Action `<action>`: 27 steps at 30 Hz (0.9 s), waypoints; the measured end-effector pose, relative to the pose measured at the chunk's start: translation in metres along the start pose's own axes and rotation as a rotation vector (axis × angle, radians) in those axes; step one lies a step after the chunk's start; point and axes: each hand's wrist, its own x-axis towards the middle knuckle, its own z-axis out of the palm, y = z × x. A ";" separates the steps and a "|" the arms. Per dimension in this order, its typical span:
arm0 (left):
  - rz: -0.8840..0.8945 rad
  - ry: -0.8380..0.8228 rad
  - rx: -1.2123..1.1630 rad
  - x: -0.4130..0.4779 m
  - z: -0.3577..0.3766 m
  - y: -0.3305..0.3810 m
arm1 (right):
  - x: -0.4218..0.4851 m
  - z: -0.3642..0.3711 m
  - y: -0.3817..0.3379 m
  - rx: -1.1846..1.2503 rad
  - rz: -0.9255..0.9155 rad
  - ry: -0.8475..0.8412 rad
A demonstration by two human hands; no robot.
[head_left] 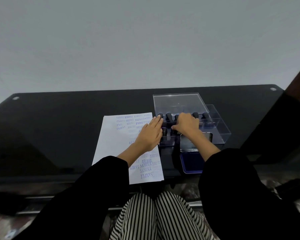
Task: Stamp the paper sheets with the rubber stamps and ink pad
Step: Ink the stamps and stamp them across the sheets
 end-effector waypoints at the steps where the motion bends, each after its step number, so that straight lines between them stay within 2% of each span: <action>1: 0.003 -0.004 0.004 0.000 -0.001 0.001 | -0.001 0.000 0.000 -0.008 0.004 0.000; 7: -0.019 -0.052 0.064 0.004 -0.005 0.005 | -0.001 -0.007 0.008 0.057 -0.035 -0.045; 17: 0.089 -0.019 0.083 0.063 -0.023 0.057 | 0.019 -0.055 0.048 0.129 -0.036 0.083; 27: 0.137 -0.107 0.179 0.125 -0.010 0.097 | 0.062 -0.057 0.089 0.049 0.019 0.054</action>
